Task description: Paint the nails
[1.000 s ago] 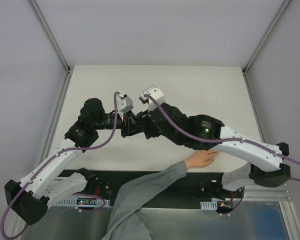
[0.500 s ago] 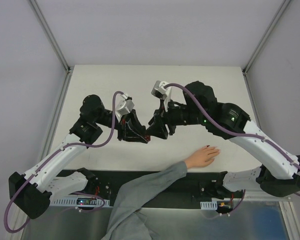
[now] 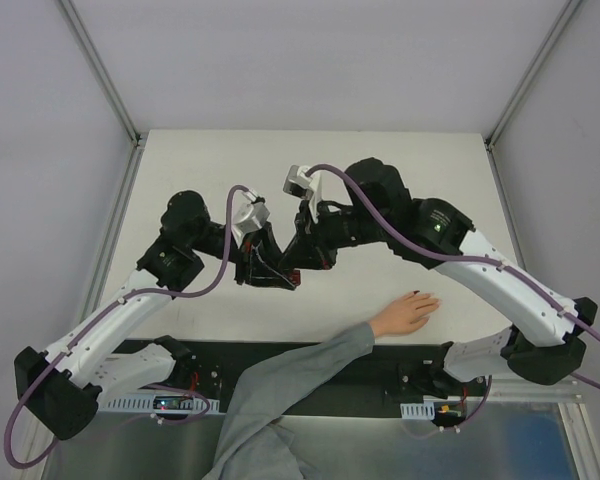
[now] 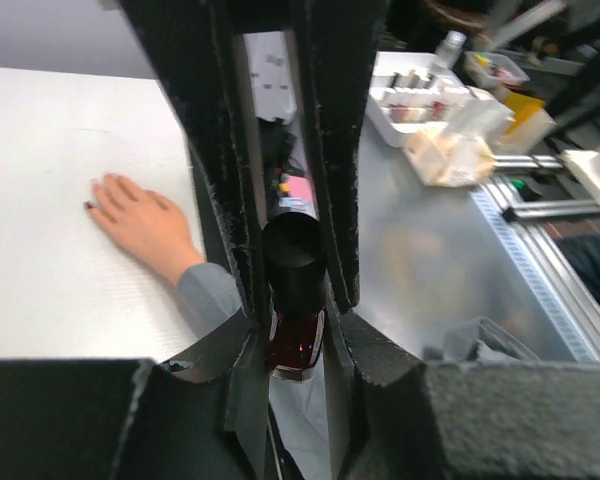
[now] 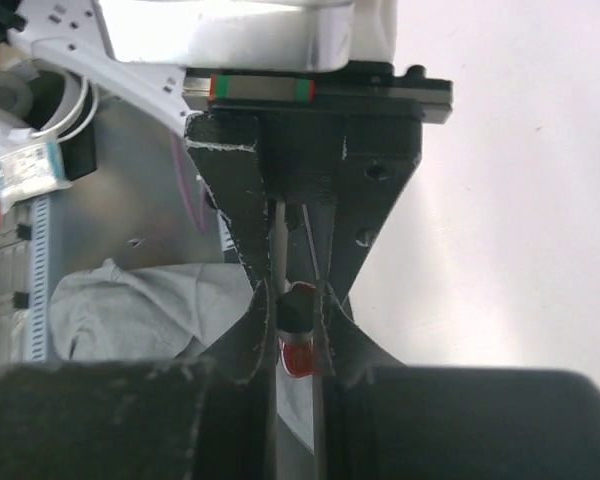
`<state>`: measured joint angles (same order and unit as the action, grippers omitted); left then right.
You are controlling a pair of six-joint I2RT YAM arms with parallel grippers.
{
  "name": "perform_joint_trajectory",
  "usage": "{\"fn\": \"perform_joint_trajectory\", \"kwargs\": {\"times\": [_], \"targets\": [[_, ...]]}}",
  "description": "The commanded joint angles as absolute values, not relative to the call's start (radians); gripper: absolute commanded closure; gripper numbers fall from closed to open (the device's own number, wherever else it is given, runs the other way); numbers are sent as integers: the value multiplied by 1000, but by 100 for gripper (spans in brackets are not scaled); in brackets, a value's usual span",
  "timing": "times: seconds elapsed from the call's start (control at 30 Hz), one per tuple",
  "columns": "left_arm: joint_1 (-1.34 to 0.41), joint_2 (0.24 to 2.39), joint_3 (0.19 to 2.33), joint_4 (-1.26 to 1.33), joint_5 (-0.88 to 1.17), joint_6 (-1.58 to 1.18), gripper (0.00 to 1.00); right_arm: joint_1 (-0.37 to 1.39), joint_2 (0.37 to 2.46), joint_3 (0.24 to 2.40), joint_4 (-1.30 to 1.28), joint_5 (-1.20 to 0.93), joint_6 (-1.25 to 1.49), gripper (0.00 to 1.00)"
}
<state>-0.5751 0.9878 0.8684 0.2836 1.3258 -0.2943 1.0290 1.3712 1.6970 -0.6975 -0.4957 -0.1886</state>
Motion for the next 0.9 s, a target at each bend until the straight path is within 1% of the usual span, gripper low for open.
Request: {"fn": "perform_joint_trajectory", "kwargs": {"times": [0.0,0.03,0.07,0.1,0.13,0.17,0.2,0.27,0.3,0.33,0.37,0.4,0.47,0.5,0.53,0.6,0.63,0.67,0.7,0.73,0.8,0.87], "targets": [[-549,937,899,186,1047,-160,100,1112,1292,1594,-644,-312,-166,100],[-543,928,899,161,906,-147,100,1168,1290,1574,-649,146,-173,99],[-535,925,902,132,822,-126,100,1368,1301,1565,-649,525,-164,100],[-529,922,902,112,739,-118,100,1444,1363,1574,-661,851,-123,100],[-523,919,903,80,651,-112,100,1494,1400,1601,-808,1113,105,100],[-514,916,902,75,606,-104,100,1494,1442,1679,-883,1126,197,100],[-512,914,894,74,588,-101,100,1494,1501,1702,-922,1124,253,100],[-512,917,894,74,610,-94,100,1488,1537,1745,-931,1076,264,100],[-514,920,896,74,627,-98,100,1483,1540,1747,-910,1046,238,99],[-514,926,899,75,659,-97,100,1470,1529,1744,-835,957,197,97],[-515,933,902,80,714,-97,100,1463,1520,1741,-809,903,105,92],[-517,936,907,83,747,-98,100,1457,1508,1753,-804,867,85,78],[-517,942,907,98,811,-98,100,1428,1456,1758,-802,746,14,65],[-518,943,910,106,878,-100,100,1414,1434,1755,-799,691,5,56],[-522,943,908,115,908,-104,100,1389,1411,1744,-790,567,-35,50],[-526,945,904,142,998,-118,100,1356,1335,1721,-763,409,-104,40],[-532,953,905,147,1031,-121,100,1324,1306,1688,-729,252,-119,38],[-535,959,905,155,1064,-132,100,1303,1269,1678,-718,173,-133,35],[-538,966,913,169,1098,-141,100,1281,1255,1671,-712,26,-147,34],[-545,982,914,187,1177,-155,100,1237,1246,1674,-709,-42,-152,34],[-548,999,907,269,1267,-219,100,1195,1230,1677,-707,-156,-158,34],[-561,1015,902,317,1368,-277,100,1120,1229,1681,-707,-225,-155,35]]}}
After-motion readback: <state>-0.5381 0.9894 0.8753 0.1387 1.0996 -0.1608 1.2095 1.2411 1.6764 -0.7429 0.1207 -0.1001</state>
